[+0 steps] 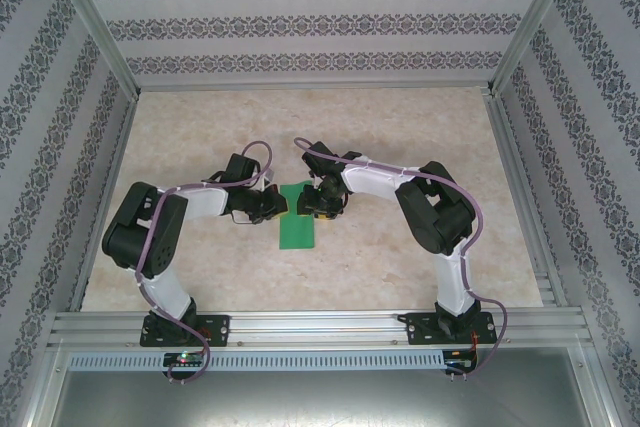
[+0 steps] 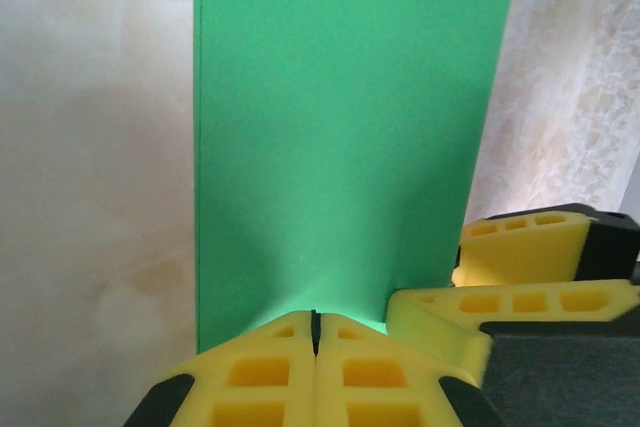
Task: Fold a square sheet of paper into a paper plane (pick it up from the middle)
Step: Hold the square sheet of paper at the center of the table.
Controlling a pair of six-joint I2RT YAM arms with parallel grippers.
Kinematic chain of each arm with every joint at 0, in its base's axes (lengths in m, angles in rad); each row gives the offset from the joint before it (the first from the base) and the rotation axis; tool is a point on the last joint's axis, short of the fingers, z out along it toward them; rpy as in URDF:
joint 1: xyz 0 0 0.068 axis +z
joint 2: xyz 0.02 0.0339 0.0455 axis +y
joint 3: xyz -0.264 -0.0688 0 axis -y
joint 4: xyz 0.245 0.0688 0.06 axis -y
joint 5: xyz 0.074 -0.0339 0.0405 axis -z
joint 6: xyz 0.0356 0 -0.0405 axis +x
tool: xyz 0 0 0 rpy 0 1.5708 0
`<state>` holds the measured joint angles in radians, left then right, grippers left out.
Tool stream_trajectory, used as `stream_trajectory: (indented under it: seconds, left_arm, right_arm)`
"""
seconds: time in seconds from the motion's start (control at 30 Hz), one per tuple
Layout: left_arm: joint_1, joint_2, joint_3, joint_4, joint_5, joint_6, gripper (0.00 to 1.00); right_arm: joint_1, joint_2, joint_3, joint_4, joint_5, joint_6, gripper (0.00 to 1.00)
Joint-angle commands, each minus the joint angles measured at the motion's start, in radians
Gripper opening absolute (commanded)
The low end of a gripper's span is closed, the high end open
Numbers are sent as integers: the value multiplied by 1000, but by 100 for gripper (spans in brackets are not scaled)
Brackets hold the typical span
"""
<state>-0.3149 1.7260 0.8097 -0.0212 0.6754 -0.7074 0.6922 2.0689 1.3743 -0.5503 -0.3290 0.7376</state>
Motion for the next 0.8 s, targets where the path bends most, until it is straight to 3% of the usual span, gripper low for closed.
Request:
stream_trajectory:
  seconds: [0.0, 0.27, 0.77]
  left_arm:
    - [-11, -49, 10, -37, -53, 20, 5]
    - [-10, -85, -10, -11, -109, -7, 4]
    - [-31, 19, 41, -54, -19, 18, 0]
  right_arm:
    - [25, 203, -90, -25, 154, -33, 46]
    - [26, 208, -87, -23, 154, -35, 46]
    - [30, 220, -86, -25, 159, -32, 46]
